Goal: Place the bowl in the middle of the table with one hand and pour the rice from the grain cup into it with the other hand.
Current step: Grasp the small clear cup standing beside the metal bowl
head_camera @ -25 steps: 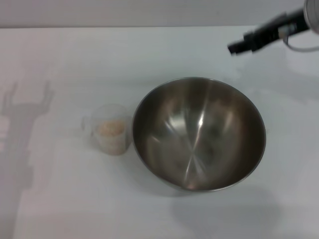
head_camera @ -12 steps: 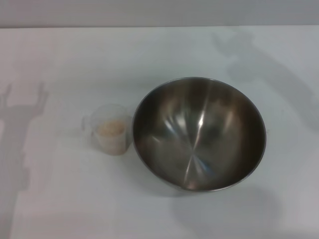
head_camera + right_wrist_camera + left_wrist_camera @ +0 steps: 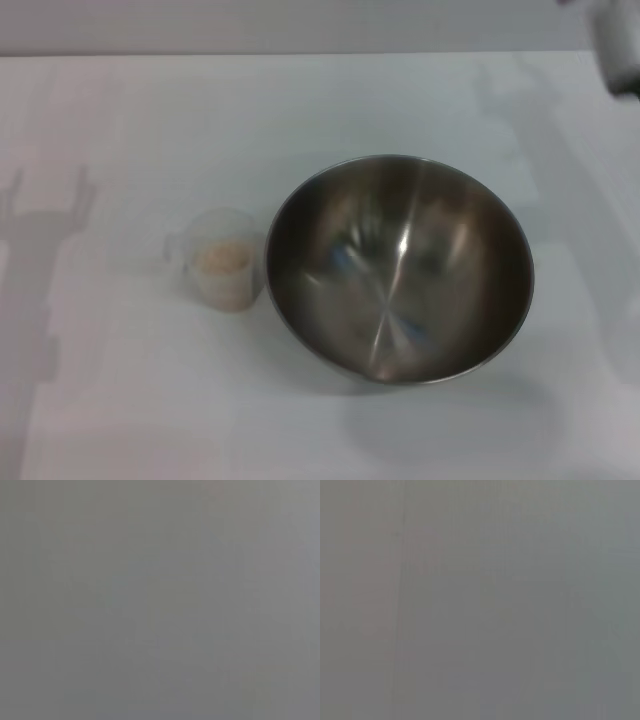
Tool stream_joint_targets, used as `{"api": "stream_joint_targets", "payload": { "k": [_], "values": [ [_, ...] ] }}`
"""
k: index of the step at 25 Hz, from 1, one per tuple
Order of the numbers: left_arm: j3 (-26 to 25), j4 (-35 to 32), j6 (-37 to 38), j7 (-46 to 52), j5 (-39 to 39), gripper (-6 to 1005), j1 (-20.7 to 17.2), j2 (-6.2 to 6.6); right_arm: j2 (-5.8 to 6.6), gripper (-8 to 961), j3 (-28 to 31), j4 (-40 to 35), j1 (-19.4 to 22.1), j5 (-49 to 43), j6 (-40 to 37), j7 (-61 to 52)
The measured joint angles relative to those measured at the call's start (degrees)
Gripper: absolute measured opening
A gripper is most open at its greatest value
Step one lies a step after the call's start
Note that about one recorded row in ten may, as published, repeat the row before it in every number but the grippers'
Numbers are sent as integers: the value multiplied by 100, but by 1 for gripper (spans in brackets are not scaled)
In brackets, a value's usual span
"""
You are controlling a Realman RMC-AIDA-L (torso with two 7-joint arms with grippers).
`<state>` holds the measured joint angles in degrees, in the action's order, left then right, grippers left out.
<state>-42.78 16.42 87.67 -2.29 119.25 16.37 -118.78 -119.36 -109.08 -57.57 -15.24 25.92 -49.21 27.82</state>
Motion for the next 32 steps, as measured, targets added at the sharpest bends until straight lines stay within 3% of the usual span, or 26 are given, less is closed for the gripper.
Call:
{"api": "stream_joint_targets", "payload": {
  "k": [1,3,4,5,6,9,10,13,20,32],
  "values": [
    [11,7,-1,32,1,784,-2,-4,0,490,0,0,0,0,0,0],
    [35,17,1,111,7,784,-16,-8,0,490,-52,1364,-93,1,-1560,-1339],
    [45,17,7,179,15,784,-31,-11,0,490,-52,1364,-93,1,-1560,-1339],
    [61,17,25,351,43,783,-90,-9,12,490,16,2235,-178,2,-2242,-2249],
    [61,17,25,351,43,783,-90,-9,12,490,16,2235,-178,2,-2242,-2249],
    [145,6,90,491,74,783,-198,-3,37,490,218,3403,-351,1,-2842,-3268],
    [410,-9,171,507,84,783,-275,7,42,490,325,3917,-432,1,-2976,-3662],
    [760,-61,274,510,87,783,-342,24,52,490,394,4284,-502,0,-2988,-3821],
    [2166,-299,439,487,90,782,-603,18,69,490,605,4769,-770,-3,-2935,-3803],
    [2883,-237,-373,454,89,781,-690,-12,163,489,653,4890,-1030,-3,-2717,-3791]
  ]
}}
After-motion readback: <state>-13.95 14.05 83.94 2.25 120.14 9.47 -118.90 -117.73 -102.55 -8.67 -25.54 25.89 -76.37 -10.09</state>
